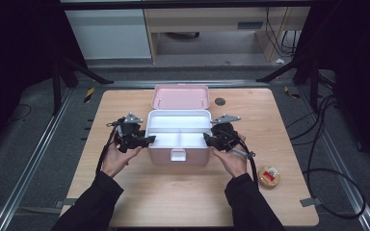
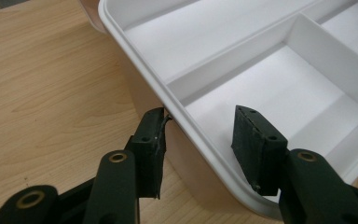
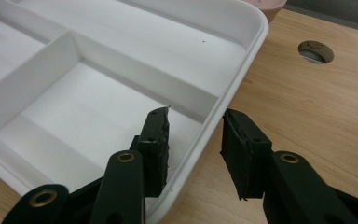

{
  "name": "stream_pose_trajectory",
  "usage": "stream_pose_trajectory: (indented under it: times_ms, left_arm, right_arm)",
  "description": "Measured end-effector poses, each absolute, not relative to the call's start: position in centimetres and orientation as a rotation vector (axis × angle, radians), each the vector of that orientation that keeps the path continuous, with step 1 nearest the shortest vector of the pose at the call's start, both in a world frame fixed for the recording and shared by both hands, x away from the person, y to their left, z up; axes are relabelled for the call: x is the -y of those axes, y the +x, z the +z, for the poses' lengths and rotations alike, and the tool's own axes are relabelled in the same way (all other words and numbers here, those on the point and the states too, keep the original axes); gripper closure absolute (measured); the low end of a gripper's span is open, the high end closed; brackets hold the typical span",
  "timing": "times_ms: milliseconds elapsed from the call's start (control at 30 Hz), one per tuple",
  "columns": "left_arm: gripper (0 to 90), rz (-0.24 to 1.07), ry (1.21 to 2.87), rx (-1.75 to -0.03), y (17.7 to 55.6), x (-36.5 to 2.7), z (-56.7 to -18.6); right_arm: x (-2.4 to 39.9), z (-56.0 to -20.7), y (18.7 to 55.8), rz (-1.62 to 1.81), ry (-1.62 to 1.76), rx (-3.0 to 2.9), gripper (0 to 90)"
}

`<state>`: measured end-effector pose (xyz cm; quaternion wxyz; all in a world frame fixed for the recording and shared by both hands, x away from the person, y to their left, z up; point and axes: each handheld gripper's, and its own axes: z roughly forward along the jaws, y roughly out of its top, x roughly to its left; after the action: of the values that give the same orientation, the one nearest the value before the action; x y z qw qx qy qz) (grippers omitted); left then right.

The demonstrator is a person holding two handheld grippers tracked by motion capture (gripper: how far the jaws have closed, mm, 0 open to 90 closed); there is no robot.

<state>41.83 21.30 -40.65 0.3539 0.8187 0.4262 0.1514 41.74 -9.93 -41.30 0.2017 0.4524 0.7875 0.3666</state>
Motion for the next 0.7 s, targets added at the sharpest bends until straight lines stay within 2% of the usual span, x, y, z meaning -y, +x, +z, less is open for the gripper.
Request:
stream_pose_trajectory:
  times_ms: [200,267,400,633,700]
  left_arm:
    - [52.1,0.392,2.131,-1.082,41.7,-21.1,-40.6]
    - [47.5,0.392,2.130,-1.049,41.8,-21.3,-40.3]
    - [37.4,0.430,2.096,-1.005,41.4,-22.4,-38.6]
    - [30.2,0.505,2.101,-0.911,42.3,-23.8,-37.2]
    - [31.8,0.484,2.122,-0.880,42.7,-23.8,-37.0]
  right_arm:
    - [10.3,-41.3,41.8,1.034,1.248,-2.199,61.1]
    - [10.4,-41.1,41.7,1.053,1.246,-2.190,56.7]
    - [11.0,-40.2,41.5,1.092,1.202,-2.153,42.2]
    - [12.8,-38.7,42.0,1.162,1.123,-2.130,35.8]
    - [13.2,-38.3,42.2,1.168,1.110,-2.159,35.2]
